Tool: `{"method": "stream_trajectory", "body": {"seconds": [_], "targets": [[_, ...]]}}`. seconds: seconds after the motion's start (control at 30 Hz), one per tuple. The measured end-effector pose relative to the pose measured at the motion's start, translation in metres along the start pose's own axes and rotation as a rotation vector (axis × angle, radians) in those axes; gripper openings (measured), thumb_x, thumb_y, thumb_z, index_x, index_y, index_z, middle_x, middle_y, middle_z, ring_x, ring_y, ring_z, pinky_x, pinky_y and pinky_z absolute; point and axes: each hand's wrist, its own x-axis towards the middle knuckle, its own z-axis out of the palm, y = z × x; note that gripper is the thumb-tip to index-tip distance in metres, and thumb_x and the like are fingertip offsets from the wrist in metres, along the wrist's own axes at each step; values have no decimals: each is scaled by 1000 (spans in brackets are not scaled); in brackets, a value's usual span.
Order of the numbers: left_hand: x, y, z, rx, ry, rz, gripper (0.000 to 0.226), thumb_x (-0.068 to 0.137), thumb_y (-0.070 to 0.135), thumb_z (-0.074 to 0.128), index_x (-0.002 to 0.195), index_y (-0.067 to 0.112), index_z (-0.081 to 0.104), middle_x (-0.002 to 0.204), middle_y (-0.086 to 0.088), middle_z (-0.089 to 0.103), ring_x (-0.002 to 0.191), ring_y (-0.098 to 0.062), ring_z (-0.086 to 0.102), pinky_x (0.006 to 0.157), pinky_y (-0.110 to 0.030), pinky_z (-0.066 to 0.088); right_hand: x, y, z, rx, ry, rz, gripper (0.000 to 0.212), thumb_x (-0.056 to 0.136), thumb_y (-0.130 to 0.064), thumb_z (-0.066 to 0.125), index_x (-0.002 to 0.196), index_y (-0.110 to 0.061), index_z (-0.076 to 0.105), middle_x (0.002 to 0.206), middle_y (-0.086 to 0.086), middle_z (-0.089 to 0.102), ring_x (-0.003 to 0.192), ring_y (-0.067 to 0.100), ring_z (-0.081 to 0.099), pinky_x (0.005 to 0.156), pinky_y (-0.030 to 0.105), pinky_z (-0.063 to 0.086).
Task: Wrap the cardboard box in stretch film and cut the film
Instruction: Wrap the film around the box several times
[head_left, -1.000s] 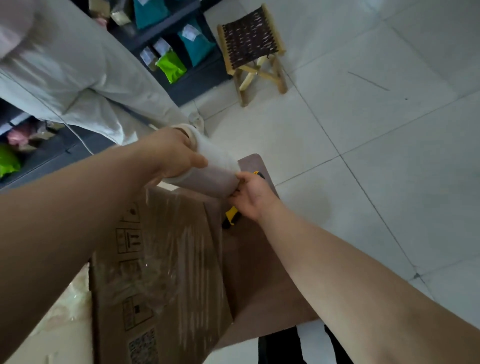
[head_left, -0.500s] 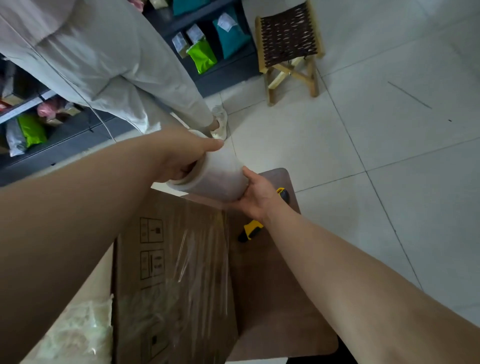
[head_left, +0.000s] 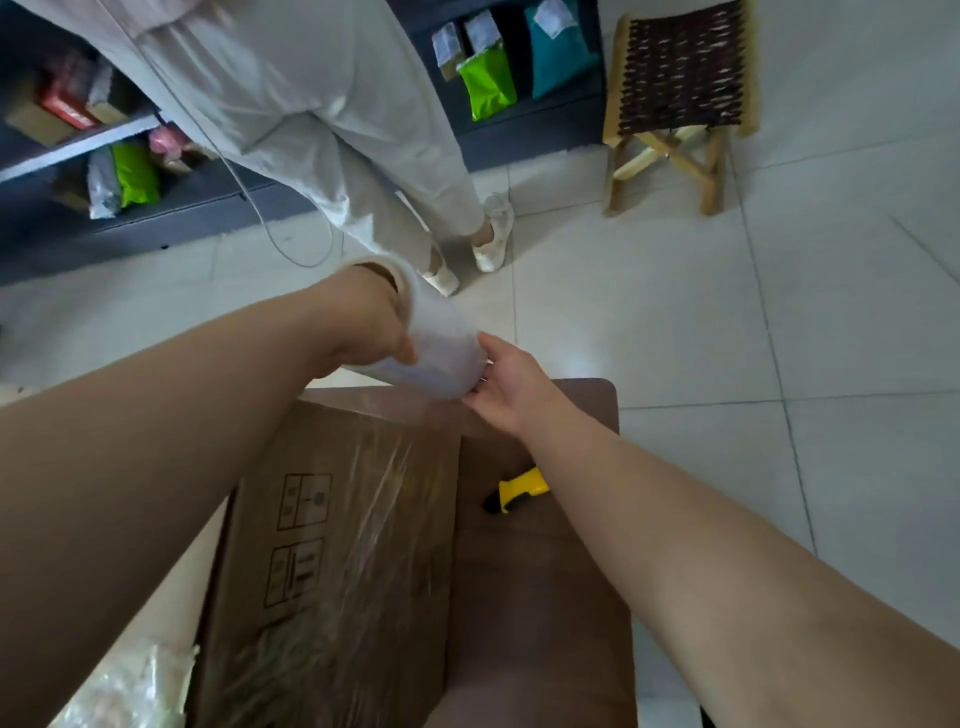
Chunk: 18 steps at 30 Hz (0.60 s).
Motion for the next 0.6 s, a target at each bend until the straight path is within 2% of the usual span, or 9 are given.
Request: {"method": "stream_trajectory", "body": {"seconds": [0.1,0.13,0.23,0.27,0.33,0.4,0.47,0.53,0.6], "targets": [[2,1,-7,-66,25,-51,35,78,18,77,104,0,64,111,-17,58,92,-30,53,76,-35,39,6,-11,2,-11,-30,79,34,102,-23,40,129,-5,50,117,15,61,89,26,61,87,42,48],[4,0,-11,-109,35,-75,37,77,20,78,105,0,65,114,-19,59,95,-32,54,79,-36,42,8,-14,3,-16,-53,111,34,103,-23,39,129,-4,50,120,16,60,90,27,61,89,44,47],[10,3,-18,-396,32,-200,59,82,34,71,127,-1,55,127,-15,55,112,-33,54,98,-40,44,13,-21,6,-19,-81,168,24,101,-21,41,110,-5,56,104,15,64,88,27,62,83,41,48],[12,3,-20,-544,12,-248,61,85,37,68,131,0,51,123,-12,56,109,-30,56,96,-39,45,15,-22,7,-30,-89,176,22,100,-21,43,108,-6,56,103,15,64,88,28,62,81,40,49],[16,4,-25,-762,-46,-320,50,90,38,61,122,1,53,106,-10,63,93,-27,62,81,-36,51,18,-26,7,-50,-109,195,20,98,-20,45,110,-8,56,105,15,63,90,28,62,80,40,50],[20,6,-28,-798,-89,-371,34,93,35,57,101,2,57,89,-13,63,77,-25,62,65,-32,50,20,-29,9,-67,-123,221,20,98,-19,45,110,-8,56,105,15,63,88,28,62,74,39,53],[23,7,-31,-773,-77,-388,31,94,31,56,90,1,55,81,-12,59,70,-22,58,58,-30,46,24,-31,12,-77,-116,234,19,99,-17,43,107,-7,56,100,14,63,85,26,62,65,33,56],[26,6,-32,-761,-79,-387,32,95,27,56,105,-3,54,93,-14,62,82,-27,61,68,-33,51,30,-32,17,-104,-95,235,17,99,-14,42,103,-5,56,98,14,62,83,25,61,67,34,54],[30,3,-31,-661,-66,-370,49,94,26,58,127,-7,48,122,-23,58,112,-37,57,91,-40,47,37,-33,23,-151,-76,233,16,99,-12,42,99,-3,56,94,14,61,81,24,60,70,32,49]]}}
